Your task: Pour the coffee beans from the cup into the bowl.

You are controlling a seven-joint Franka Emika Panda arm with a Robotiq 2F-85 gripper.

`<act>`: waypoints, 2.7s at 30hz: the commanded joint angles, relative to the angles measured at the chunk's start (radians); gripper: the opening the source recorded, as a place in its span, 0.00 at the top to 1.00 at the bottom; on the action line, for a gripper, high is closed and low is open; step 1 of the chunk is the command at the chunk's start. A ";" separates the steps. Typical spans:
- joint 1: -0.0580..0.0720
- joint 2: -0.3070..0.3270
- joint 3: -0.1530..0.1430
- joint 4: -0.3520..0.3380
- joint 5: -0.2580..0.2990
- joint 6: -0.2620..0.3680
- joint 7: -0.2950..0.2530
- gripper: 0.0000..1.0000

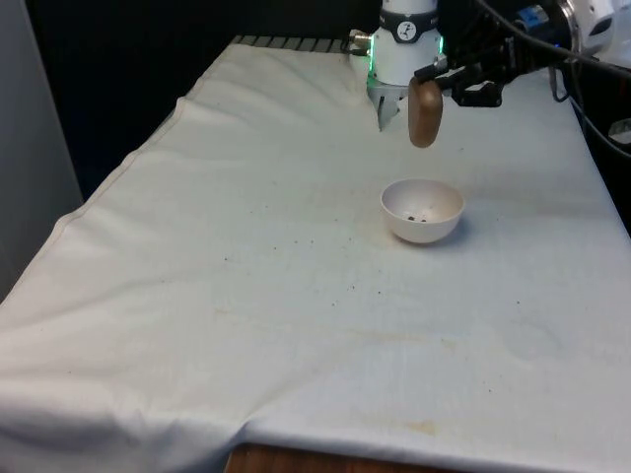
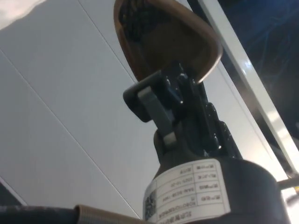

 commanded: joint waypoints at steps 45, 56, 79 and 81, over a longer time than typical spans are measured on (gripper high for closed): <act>-0.007 0.044 0.033 -0.064 -0.127 -0.052 0.140 0.96; -0.007 0.047 0.038 -0.094 -0.186 -0.042 0.159 0.96; -0.002 0.068 0.043 -0.157 -0.287 -0.063 0.169 0.96; -0.004 0.071 0.046 -0.158 -0.287 -0.068 0.173 0.96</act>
